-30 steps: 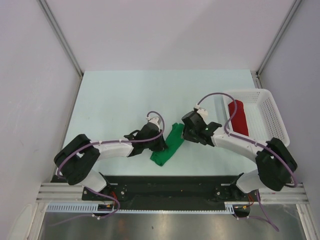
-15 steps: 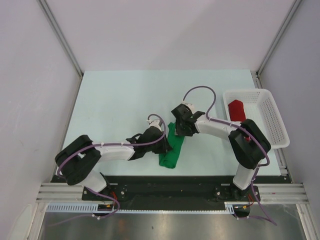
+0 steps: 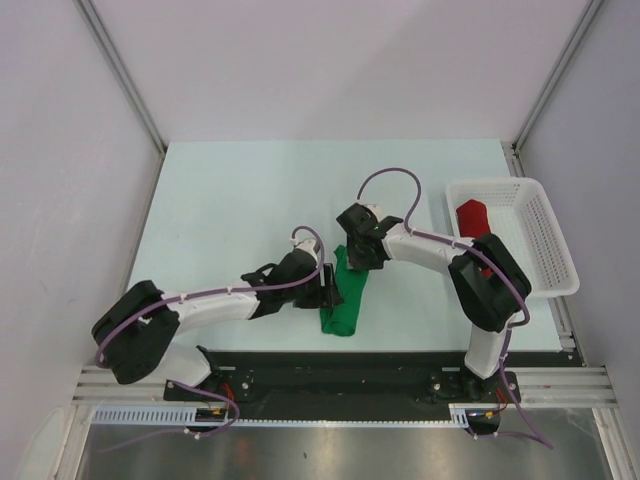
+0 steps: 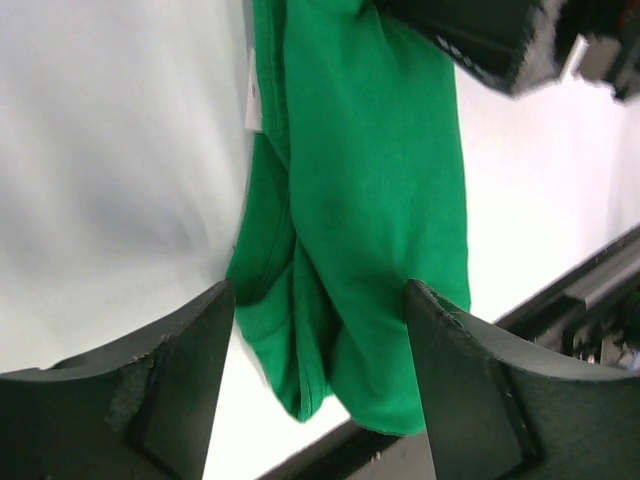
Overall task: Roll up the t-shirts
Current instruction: Roll the T-shirt to the center of the board.
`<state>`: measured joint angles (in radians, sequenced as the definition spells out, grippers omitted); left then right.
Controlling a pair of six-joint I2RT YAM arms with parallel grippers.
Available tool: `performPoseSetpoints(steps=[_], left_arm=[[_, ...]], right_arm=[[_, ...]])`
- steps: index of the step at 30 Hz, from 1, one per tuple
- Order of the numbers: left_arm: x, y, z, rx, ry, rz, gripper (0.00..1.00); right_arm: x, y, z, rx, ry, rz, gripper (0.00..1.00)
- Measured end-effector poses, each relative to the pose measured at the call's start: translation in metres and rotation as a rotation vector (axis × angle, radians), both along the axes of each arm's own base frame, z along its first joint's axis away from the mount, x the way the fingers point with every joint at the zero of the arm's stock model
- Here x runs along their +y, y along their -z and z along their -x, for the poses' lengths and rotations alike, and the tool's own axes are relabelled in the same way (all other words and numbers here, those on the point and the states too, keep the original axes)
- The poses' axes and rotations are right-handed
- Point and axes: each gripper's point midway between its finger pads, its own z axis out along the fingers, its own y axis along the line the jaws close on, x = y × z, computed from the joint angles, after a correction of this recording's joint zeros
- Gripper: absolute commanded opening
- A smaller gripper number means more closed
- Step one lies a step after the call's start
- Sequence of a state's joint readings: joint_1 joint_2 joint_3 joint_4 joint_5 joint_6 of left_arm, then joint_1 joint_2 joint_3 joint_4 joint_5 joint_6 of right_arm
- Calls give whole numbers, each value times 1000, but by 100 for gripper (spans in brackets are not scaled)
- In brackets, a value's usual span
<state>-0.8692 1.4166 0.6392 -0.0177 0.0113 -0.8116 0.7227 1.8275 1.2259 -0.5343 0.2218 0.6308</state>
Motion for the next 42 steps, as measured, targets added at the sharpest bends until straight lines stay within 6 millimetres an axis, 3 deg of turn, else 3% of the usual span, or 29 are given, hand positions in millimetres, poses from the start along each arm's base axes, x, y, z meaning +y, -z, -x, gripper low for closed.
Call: performPoseSetpoints(steps=[12,20,26,29,31,32,35,42], left_arm=[[3,0,15,42,95,13,87],[-5,10,14,67,110,58,82],[-11,13,10,68,102,83,65],[-13,15,9,72,95,90,52],[-13,18,9,76,87,91,35],[-13,18,9,76,85,95,20],[-16,17,8,75,81,106,0],[-20,16,7,82,89,121,0]], right_arm=[[3,0,-1,9,-12,55,48],[3,0,-1,10,-12,71,48],[3,0,-1,8,-12,73,48],[3,0,-1,8,-12,73,48],[3,0,-1,8,-13,74,48],[3,0,-1,8,-12,73,48],[3,0,-1,7,-9,72,48],[2,-10,-4,-18,10,61,49]])
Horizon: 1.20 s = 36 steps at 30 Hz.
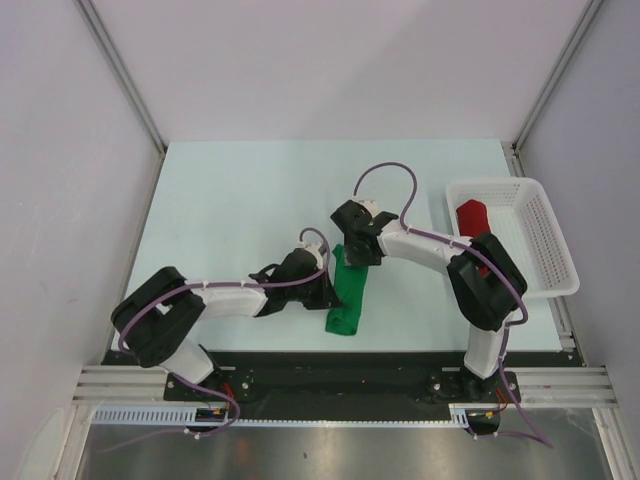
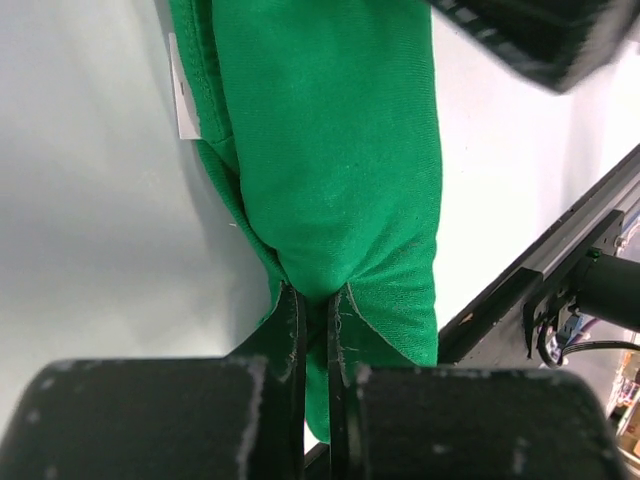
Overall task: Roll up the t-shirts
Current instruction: Roll the T-shirt to the center of the board.
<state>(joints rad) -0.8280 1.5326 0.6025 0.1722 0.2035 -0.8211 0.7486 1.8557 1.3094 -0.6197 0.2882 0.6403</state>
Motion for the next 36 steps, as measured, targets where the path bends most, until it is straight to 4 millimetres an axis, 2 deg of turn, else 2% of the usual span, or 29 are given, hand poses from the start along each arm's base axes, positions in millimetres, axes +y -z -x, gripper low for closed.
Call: performPoseSetpoints(steps=[3,9,15,17,19,23,26,30,34,36], left_arm=[[-3,0,-1,5,3,8,0],[-6,-1,-2,15,-19,36,0],[-9,-2,-3,18,-37,73,0],[-10,-2,-3,17,-35,79,0],[-12,-2,-4,16,-36,83,0],[-15,-4,-4,10,-30,90,0],[-19,-5,-5,8,-25,93,0],[-21,-6,-5,5,-22,95,0],[-21,-6,-5,4,-20,95,0],[-22,-7,-5,1,-16,92,0]], right_arm=[[-1,-12,-4,-27,20,-26,49],[-5,-51,-17,-132,66,-112,49],[-33,-88,-5,-225,111,-166,49],[-49,-110,-4,-266,150,-191,49],[-74,-131,-7,-315,211,-222,49],[-150,-165,-5,-417,394,-237,49],[-186,-165,2,-427,464,-210,48],[-221,-134,13,-352,516,-159,48],[-242,-106,26,-271,543,-134,49],[-243,-105,30,-262,535,-146,50]])
